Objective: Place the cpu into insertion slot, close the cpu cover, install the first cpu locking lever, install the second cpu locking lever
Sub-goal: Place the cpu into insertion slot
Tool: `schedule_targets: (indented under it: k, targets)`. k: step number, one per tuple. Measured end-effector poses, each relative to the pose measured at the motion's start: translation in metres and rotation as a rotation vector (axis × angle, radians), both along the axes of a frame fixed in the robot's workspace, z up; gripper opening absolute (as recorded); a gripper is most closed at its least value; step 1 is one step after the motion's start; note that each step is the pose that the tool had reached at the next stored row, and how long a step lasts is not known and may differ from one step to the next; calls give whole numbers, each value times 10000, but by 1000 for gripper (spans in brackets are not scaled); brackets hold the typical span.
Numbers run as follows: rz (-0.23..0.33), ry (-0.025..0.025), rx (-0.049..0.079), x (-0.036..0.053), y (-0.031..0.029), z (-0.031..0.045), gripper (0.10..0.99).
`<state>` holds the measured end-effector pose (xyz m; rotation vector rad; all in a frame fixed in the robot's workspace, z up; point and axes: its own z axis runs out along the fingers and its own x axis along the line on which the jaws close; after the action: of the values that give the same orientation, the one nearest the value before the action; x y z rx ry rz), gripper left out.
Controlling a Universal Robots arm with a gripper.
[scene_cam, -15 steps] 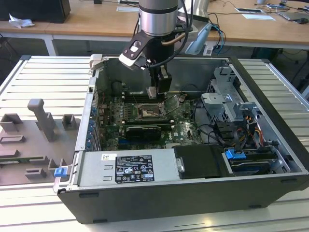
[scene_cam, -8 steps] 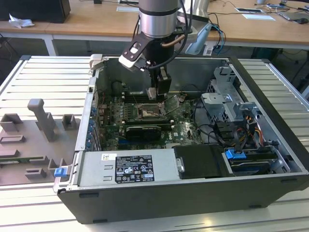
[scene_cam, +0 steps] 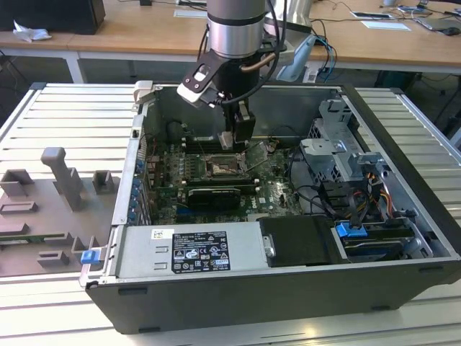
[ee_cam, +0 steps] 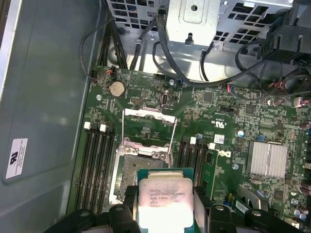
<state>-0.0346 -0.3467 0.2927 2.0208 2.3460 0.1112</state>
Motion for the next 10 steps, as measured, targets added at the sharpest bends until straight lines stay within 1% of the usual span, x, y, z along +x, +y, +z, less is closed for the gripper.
schedule_targets:
  k: [2,5,6,8,10]
  targets:
    - [-115,1,-14,-1,0,-12,541]
    - [-787,1,-31,0,0,-48,541]
    - [-924,2,-32,0,0,-55,541]
    - [-1058,2,-35,0,0,-66,541]
    - [-1061,2,-40,0,0,-74,541]
